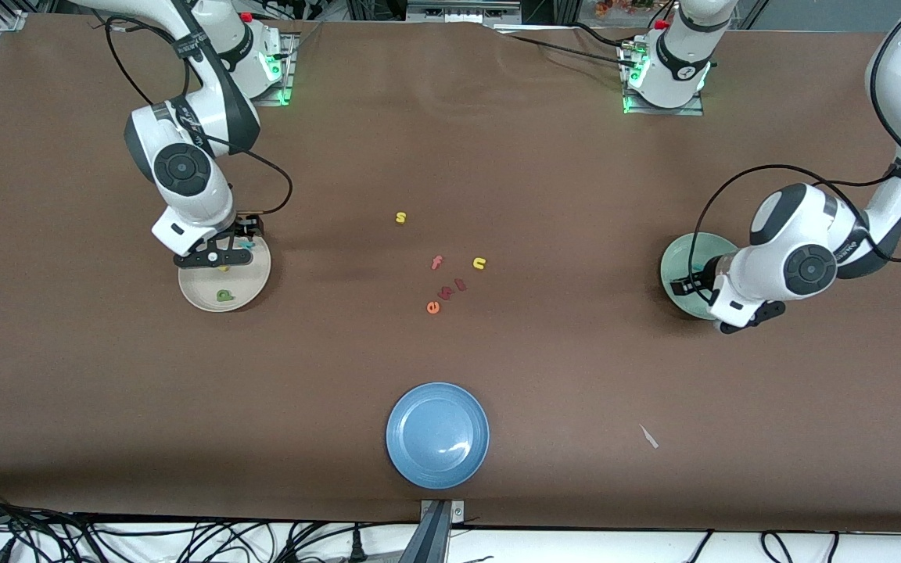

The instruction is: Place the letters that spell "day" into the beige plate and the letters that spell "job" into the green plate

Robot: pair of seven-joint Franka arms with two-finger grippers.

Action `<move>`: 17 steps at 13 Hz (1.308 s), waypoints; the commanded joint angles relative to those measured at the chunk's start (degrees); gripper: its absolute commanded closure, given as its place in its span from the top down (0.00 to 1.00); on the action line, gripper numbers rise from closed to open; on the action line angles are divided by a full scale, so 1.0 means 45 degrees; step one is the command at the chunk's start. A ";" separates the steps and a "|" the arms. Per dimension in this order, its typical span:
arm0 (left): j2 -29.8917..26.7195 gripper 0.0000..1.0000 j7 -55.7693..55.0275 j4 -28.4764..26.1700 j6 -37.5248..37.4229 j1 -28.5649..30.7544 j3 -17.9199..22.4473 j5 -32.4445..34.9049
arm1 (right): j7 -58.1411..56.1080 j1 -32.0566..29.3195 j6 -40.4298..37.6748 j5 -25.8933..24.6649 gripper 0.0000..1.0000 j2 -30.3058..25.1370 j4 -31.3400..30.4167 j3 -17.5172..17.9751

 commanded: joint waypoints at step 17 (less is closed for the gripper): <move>-0.1572 1.00 0.9948 1.1204 -0.8410 -0.9122 0.9807 -0.5710 | -0.5562 0.1545 -0.8388 0.4779 0.99 -0.0993 0.8453 -0.4459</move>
